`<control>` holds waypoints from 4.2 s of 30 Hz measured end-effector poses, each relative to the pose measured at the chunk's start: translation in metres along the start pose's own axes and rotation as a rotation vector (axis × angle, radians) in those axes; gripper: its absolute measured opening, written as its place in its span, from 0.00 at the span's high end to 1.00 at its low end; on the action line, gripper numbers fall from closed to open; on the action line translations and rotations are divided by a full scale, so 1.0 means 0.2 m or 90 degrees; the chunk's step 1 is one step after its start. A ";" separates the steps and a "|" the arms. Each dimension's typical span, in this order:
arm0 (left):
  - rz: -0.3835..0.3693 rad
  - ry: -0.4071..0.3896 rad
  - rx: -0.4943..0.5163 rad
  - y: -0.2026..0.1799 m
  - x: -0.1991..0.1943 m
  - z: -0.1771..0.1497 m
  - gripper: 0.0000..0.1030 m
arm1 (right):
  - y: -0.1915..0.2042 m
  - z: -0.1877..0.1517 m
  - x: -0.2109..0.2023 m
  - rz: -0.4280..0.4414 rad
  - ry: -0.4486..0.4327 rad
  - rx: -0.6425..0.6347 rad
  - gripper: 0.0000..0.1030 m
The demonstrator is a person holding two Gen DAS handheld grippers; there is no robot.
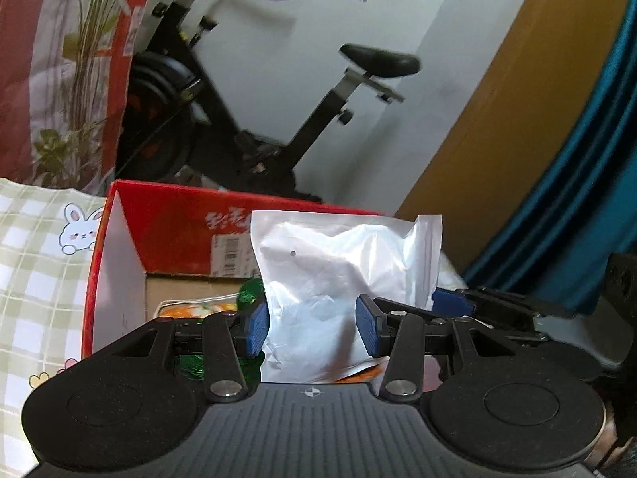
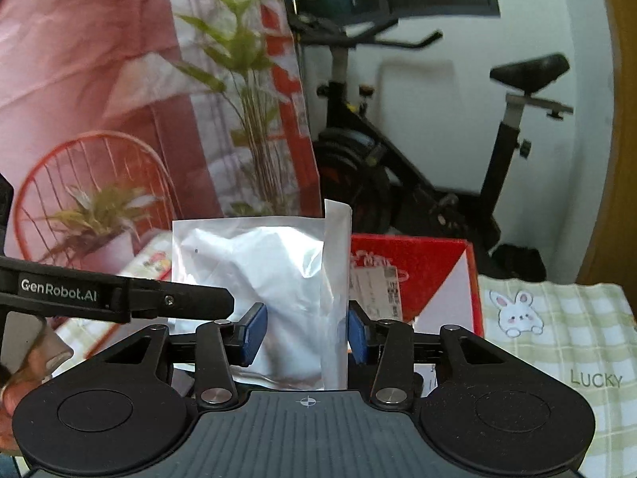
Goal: Organize soft objects
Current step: 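Lift the foil packet and carry it over the red box with both grippers, then lower the foil packet into the red box and open both grippers, then move both grippers back down to the cream knitted towel on the pile, then close both grippers on the cream knitted towel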
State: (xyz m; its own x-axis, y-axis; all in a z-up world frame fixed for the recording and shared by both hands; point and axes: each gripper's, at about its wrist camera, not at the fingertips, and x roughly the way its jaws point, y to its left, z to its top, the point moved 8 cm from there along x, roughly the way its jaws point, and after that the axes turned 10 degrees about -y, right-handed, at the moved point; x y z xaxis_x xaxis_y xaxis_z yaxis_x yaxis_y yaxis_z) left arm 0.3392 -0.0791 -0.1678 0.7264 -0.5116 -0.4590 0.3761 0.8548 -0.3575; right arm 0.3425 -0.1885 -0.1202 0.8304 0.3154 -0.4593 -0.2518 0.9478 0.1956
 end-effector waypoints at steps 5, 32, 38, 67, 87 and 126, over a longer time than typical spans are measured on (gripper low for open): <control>0.029 0.013 -0.009 0.11 0.06 -0.01 0.53 | 0.01 -0.07 0.17 -0.004 0.043 0.036 0.61; 0.095 -0.047 0.115 0.05 -0.16 0.12 0.06 | 0.01 -0.04 -0.03 -0.067 0.014 0.012 0.13; 0.097 -0.048 0.131 0.01 -0.32 0.05 0.00 | 0.03 -0.02 -0.22 -0.075 -0.015 -0.004 0.01; 0.132 -0.029 0.109 0.10 -0.65 -0.50 0.00 | 0.12 -0.59 -0.67 -0.133 -0.054 -0.041 0.00; 0.076 0.037 -0.012 0.22 -0.44 -0.78 0.65 | 0.07 -0.97 -0.62 -0.106 0.033 0.055 0.34; 0.118 0.064 -0.005 0.26 -0.59 -0.88 0.75 | 0.22 -0.99 -0.65 -0.015 0.059 0.066 0.75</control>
State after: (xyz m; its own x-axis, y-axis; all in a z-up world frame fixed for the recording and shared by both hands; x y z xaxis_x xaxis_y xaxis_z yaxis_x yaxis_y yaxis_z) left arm 0.1713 0.0102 -0.2750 0.7211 -0.3517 -0.5969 0.2365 0.9348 -0.2652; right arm 0.1241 -0.1785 -0.2238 0.7849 0.3006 -0.5419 -0.1758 0.9465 0.2705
